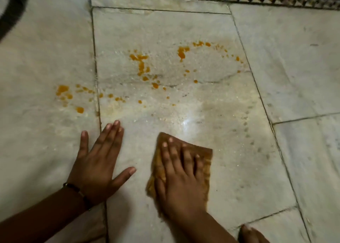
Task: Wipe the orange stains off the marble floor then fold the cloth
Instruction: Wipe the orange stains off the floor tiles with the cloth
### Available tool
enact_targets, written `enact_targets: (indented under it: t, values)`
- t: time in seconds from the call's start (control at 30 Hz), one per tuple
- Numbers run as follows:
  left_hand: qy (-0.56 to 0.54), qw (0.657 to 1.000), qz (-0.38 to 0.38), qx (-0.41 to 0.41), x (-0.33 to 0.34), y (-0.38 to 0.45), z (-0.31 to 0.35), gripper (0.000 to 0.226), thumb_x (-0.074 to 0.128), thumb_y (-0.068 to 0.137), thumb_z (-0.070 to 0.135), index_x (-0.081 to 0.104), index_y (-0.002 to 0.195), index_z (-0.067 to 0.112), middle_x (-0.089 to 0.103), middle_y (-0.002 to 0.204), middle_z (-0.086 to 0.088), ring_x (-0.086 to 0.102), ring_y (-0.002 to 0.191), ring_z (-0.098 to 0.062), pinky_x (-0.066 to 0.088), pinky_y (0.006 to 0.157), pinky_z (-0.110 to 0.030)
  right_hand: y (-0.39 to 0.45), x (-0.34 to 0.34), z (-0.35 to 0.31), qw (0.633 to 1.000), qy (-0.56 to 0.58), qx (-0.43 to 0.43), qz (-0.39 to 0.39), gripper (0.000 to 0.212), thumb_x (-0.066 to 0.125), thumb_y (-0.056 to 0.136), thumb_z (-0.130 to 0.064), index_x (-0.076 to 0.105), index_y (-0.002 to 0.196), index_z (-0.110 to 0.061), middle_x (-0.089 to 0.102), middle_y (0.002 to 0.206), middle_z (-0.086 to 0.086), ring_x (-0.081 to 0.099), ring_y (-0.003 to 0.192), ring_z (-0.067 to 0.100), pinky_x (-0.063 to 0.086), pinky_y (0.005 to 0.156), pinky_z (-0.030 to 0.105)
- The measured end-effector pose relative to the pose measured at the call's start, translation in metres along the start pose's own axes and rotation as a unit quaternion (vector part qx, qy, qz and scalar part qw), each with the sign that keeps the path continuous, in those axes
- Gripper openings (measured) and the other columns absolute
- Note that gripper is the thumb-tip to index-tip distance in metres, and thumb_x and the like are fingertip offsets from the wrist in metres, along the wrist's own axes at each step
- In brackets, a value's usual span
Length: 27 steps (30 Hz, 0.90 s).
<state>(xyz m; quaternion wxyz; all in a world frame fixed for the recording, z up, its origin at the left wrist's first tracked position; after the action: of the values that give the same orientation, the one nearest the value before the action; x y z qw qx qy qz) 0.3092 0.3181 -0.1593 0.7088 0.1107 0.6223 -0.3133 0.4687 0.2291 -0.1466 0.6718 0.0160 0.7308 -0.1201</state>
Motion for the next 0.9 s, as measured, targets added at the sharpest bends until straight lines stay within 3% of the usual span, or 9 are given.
enact_targets:
  t: [0.07, 0.13, 0.2, 0.3, 0.47, 0.6, 0.73, 0.83, 0.9]
  values:
    - [0.010, 1.000, -0.006, 0.013, 0.003, -0.004, -0.004, 0.088, 0.018, 0.088, 0.068, 0.023, 0.148, 0.004, 0.020, 0.156, -0.011, 0.017, 0.143, -0.021, -0.004, 0.115, -0.050, 0.029, -0.003, -0.017, 0.997, -0.002, -0.083, -0.008, 0.068, 0.037, 0.087, -0.049, 0.030, 0.149, -0.022, 0.032, 0.154, -0.002, 0.032, 0.139, 0.027, 0.014, 0.108, 0.050]
    - [0.015, 1.000, -0.001, 0.022, 0.003, -0.005, -0.007, 0.087, 0.017, 0.088, 0.068, 0.023, 0.148, 0.005, 0.019, 0.157, -0.011, 0.016, 0.144, -0.021, -0.004, 0.116, -0.048, 0.065, -0.009, -0.005, 0.995, -0.007, -0.102, -0.019, 0.067, 0.031, 0.089, -0.049, 0.025, 0.151, -0.024, 0.027, 0.156, -0.003, 0.027, 0.142, 0.026, 0.008, 0.110, 0.047]
    - [0.014, 0.999, 0.007, 0.028, 0.004, -0.005, -0.007, 0.087, 0.018, 0.088, 0.068, 0.020, 0.149, 0.005, 0.016, 0.157, -0.010, 0.013, 0.144, -0.021, -0.002, 0.117, -0.048, 0.091, -0.016, 0.031, 0.998, -0.004, -0.053, -0.015, 0.068, 0.024, 0.088, -0.049, 0.019, 0.152, -0.026, 0.021, 0.158, -0.005, 0.020, 0.144, 0.025, 0.002, 0.111, 0.043]
    - [0.008, 0.999, 0.015, 0.028, 0.005, -0.006, -0.008, 0.087, 0.021, 0.088, 0.067, 0.015, 0.150, 0.006, 0.011, 0.158, -0.009, 0.008, 0.146, -0.021, 0.002, 0.117, -0.048, 0.074, -0.022, 0.064, 1.000, -0.020, 0.000, 0.011, 0.069, 0.025, 0.088, -0.048, 0.019, 0.152, -0.023, 0.020, 0.158, -0.002, 0.019, 0.144, 0.025, 0.008, 0.113, 0.047]
    - [0.001, 0.999, 0.027, 0.032, 0.005, -0.006, -0.006, 0.086, 0.029, 0.086, 0.064, 0.017, 0.149, 0.005, 0.013, 0.158, -0.011, 0.010, 0.146, -0.023, 0.011, 0.115, -0.051, -0.001, 0.000, -0.018, 0.989, 0.006, -0.146, -0.017, 0.066, 0.035, 0.089, -0.045, 0.031, 0.149, -0.019, 0.024, 0.155, 0.000, 0.023, 0.143, 0.028, 0.011, 0.111, 0.053]
    - [0.007, 0.999, 0.028, 0.035, 0.005, -0.005, -0.008, 0.086, 0.028, 0.086, 0.065, 0.019, 0.149, 0.006, 0.016, 0.157, -0.010, 0.013, 0.145, -0.022, 0.012, 0.114, -0.051, 0.066, -0.006, -0.041, 0.980, 0.012, -0.199, -0.019, 0.064, 0.029, 0.092, -0.046, 0.027, 0.150, -0.020, 0.027, 0.156, 0.001, 0.017, 0.145, 0.024, 0.002, 0.114, 0.049]
    - [0.012, 0.999, 0.019, 0.034, 0.006, -0.006, -0.010, 0.087, 0.022, 0.088, 0.068, 0.017, 0.150, 0.007, 0.013, 0.158, -0.010, 0.010, 0.145, -0.021, 0.010, 0.115, -0.048, 0.131, -0.020, 0.024, 0.995, -0.015, -0.097, -0.020, 0.067, 0.017, 0.090, -0.051, 0.018, 0.152, -0.026, 0.018, 0.159, -0.004, 0.011, 0.147, 0.019, -0.002, 0.114, 0.040]
    - [0.010, 0.999, 0.019, 0.030, 0.006, -0.006, -0.009, 0.087, 0.022, 0.089, 0.068, 0.017, 0.149, 0.006, 0.013, 0.158, -0.010, 0.011, 0.145, -0.022, 0.012, 0.114, -0.049, 0.101, -0.027, 0.076, 1.000, -0.007, -0.025, 0.003, 0.067, 0.016, 0.090, -0.048, 0.018, 0.152, -0.024, 0.015, 0.159, -0.004, 0.008, 0.146, 0.017, 0.002, 0.116, 0.042]
    - [0.013, 0.999, 0.019, 0.025, 0.006, -0.006, -0.008, 0.088, 0.024, 0.088, 0.067, 0.016, 0.149, 0.005, 0.012, 0.158, -0.011, 0.011, 0.145, -0.023, 0.013, 0.114, -0.050, 0.055, -0.021, 0.075, 1.000, -0.005, -0.014, 0.001, 0.065, 0.024, 0.090, -0.042, 0.023, 0.151, -0.019, 0.016, 0.158, -0.001, 0.012, 0.146, 0.021, 0.007, 0.116, 0.047]
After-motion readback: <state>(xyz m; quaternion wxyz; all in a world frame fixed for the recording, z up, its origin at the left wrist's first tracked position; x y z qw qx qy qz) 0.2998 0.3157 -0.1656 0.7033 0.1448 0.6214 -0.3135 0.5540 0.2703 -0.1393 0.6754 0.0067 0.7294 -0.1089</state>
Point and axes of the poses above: each hand's wrist, its own y-axis towards the middle knuckle, its own x-axis out of the palm, z = x × y, the point moved 6 cm from there along y, towards the middle knuckle
